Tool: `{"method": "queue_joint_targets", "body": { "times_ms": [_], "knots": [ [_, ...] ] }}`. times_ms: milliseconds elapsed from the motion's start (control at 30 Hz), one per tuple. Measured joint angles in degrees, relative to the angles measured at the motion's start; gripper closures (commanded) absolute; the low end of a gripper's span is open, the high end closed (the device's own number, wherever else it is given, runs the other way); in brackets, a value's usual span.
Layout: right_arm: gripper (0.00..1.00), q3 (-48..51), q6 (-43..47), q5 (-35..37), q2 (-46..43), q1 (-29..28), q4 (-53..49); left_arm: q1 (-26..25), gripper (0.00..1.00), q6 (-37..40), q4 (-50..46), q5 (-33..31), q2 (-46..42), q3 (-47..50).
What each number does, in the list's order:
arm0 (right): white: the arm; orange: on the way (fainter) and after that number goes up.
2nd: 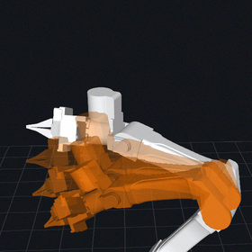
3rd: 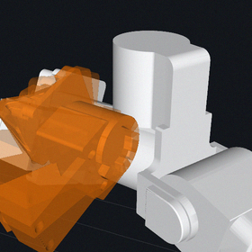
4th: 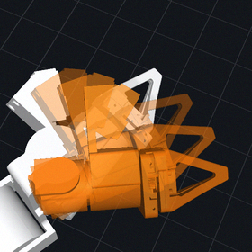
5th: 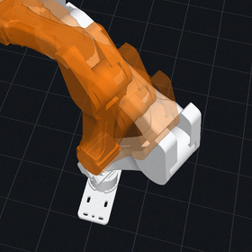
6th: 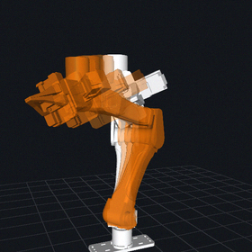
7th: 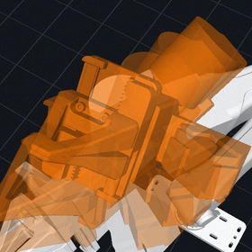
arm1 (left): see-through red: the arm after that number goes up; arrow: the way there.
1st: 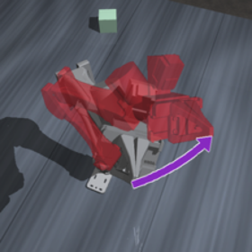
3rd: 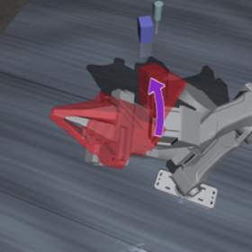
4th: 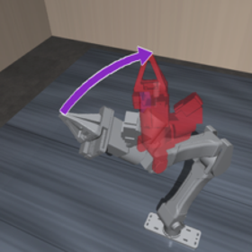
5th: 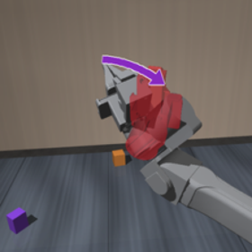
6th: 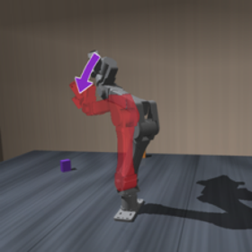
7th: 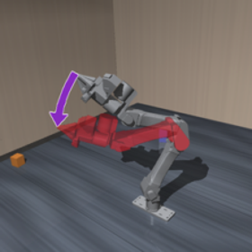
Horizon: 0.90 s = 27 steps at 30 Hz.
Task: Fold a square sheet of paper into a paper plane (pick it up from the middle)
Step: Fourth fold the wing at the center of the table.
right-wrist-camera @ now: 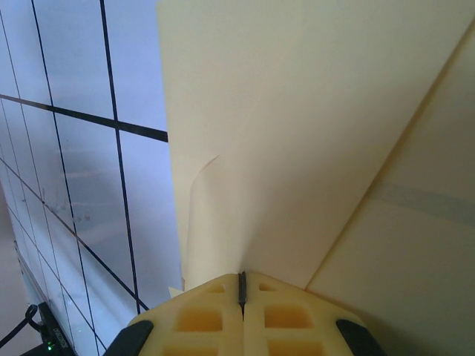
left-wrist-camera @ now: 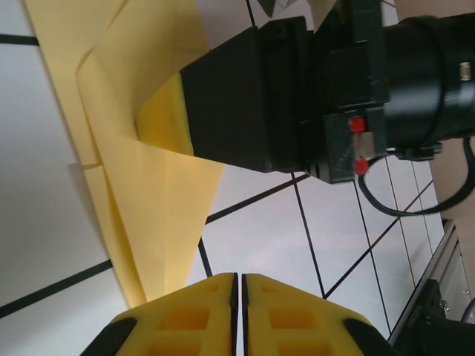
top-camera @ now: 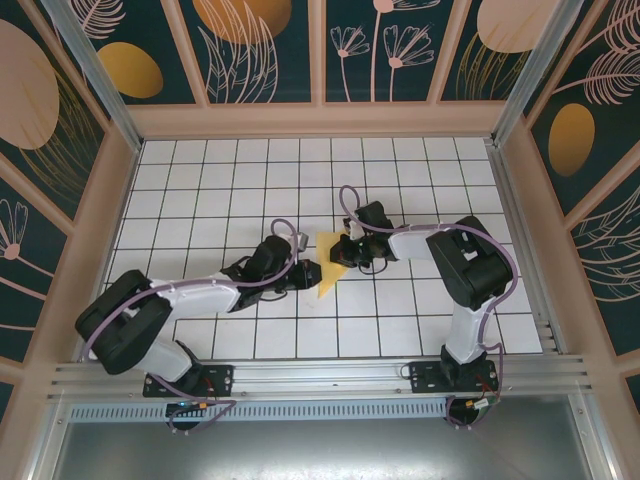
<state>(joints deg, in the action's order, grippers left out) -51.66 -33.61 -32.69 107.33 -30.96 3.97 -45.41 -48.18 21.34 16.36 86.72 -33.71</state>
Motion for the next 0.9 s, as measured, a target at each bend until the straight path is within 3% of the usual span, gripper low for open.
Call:
{"method": "queue_joint_targets", "body": {
  "times_ms": [200, 367, 900],
  "knots": [
    [0.86, 0.61, 0.04, -0.81, -0.09, 0.0, 1.66, 0.0, 0.85, -1.2, 2.08, 1.33, 5.14, -0.59],
    [0.78, 0.63, 0.28, -1.11, -0.68, -0.11, 1.95, 0.0, 0.77, -2.23, 2.29, -0.96, 5.29, -0.59],
    [0.67, 0.55, 1.77, 4.46, -8.11, 0.46, 0.04, 0.96, 0.63, -6.6, 3.39, -6.99, 5.31, -0.63]
  ]
}}
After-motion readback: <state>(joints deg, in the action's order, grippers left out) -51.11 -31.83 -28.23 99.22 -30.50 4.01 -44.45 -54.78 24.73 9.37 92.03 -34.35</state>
